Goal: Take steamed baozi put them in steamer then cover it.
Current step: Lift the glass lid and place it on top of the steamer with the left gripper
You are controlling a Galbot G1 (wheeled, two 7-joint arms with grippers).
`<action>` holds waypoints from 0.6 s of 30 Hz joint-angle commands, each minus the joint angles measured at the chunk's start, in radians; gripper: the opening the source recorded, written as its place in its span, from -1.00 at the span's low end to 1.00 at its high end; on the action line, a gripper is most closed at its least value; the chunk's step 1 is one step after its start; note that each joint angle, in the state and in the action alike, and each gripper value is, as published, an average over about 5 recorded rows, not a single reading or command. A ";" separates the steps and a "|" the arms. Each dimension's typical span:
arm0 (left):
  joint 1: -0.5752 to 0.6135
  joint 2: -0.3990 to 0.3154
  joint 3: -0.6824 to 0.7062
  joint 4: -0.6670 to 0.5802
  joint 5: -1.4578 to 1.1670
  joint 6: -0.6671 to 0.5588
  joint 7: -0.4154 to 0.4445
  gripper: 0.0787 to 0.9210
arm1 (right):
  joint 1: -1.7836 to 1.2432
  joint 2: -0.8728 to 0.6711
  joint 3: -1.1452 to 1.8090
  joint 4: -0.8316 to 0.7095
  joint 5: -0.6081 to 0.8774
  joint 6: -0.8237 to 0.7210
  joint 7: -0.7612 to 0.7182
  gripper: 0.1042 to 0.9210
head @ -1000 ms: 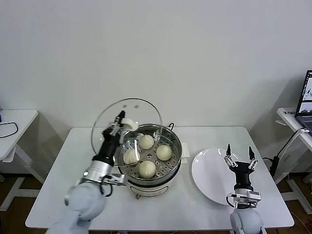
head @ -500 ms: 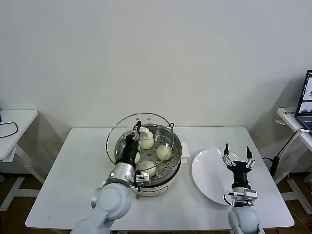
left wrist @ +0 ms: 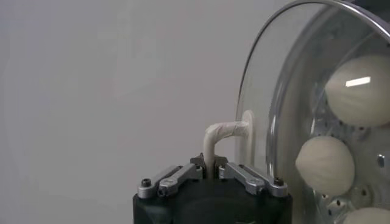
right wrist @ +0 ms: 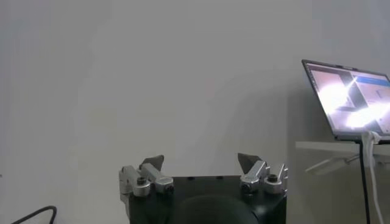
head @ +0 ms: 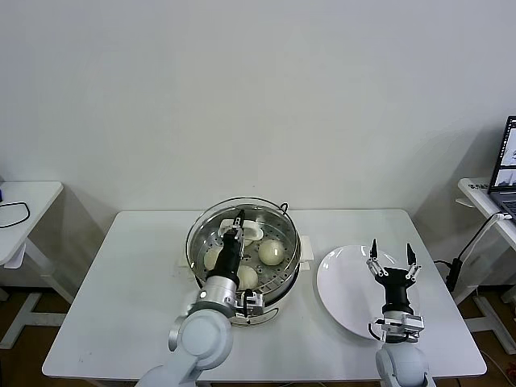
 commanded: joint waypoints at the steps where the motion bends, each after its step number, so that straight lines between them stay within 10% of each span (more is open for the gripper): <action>1: -0.014 -0.015 0.026 0.040 0.040 0.017 0.013 -0.74 | 0.003 0.002 0.001 -0.002 -0.005 -0.003 0.003 0.76; 18: -0.028 -0.049 0.027 0.095 0.069 0.016 0.010 -0.74 | 0.006 0.003 0.003 0.001 0.001 -0.019 0.005 0.76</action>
